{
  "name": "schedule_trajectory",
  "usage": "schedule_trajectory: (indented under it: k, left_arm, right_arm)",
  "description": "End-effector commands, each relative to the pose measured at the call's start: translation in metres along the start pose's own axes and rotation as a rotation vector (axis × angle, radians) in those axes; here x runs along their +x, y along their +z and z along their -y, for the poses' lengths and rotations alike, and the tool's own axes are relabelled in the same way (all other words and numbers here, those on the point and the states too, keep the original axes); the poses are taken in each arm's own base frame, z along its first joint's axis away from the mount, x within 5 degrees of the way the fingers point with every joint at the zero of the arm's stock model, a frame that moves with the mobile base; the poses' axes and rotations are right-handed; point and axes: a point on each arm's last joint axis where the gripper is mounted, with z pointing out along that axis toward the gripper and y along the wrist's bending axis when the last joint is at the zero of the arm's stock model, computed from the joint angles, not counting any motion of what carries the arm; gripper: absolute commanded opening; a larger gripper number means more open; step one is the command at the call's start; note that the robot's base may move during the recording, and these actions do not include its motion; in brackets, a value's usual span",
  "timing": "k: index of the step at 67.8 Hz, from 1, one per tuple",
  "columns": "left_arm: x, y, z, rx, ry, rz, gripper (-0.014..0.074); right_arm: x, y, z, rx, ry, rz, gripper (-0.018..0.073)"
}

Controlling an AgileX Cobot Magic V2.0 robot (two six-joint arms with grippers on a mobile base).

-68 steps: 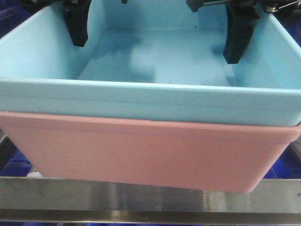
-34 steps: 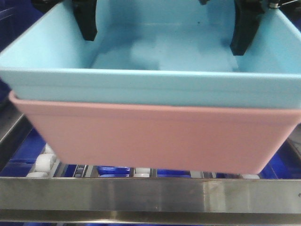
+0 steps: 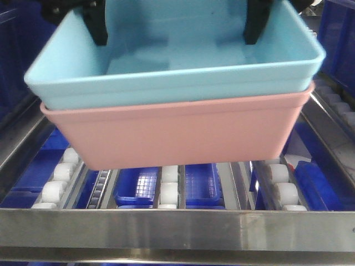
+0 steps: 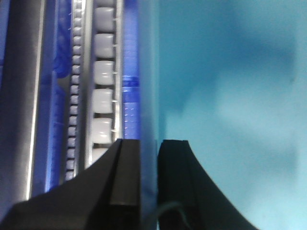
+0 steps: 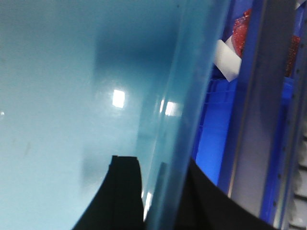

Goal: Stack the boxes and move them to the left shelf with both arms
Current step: 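Lower the stacked bins onto the roller shelf with both grippers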

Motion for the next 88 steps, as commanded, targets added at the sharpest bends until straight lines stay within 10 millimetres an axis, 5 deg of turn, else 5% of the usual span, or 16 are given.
schedule_trajectory:
  k: [1,25,46,53,68,76,88]
  left_arm:
    - [-0.025,-0.013,0.019,0.194,-0.059,0.179,-0.0003]
    - [-0.017,0.039,0.012,0.15,-0.063,0.125,-0.0003]
    - [-0.011,0.049,0.012,0.13,-0.075,0.078,0.0006]
    - [-0.01,0.049,0.012,0.136,-0.088,0.072,0.0091]
    - [-0.008,0.048,0.012,0.127,-0.107,0.041,0.04]
    - [-0.008,0.046,0.01,0.112,-0.105,0.027,0.0486]
    - [-0.01,0.035,0.006,0.081,-0.085,0.023,0.0492]
  right_arm:
    - [-0.03,-0.02,-0.017,-0.133,0.001,0.206,0.0056]
    - [-0.016,0.04,-0.025,-0.072,-0.056,0.08,0.0056]
    - [-0.012,0.048,-0.025,-0.056,-0.059,0.04,0.0067]
    - [-0.011,0.047,-0.024,-0.051,-0.059,0.031,0.0174]
    - [-0.012,0.043,-0.022,-0.023,-0.059,0.003,0.0579]
    - [-0.014,0.041,-0.02,-0.005,-0.058,-0.009,0.0613]
    - [-0.016,0.033,-0.016,0.019,-0.071,-0.001,0.0613]
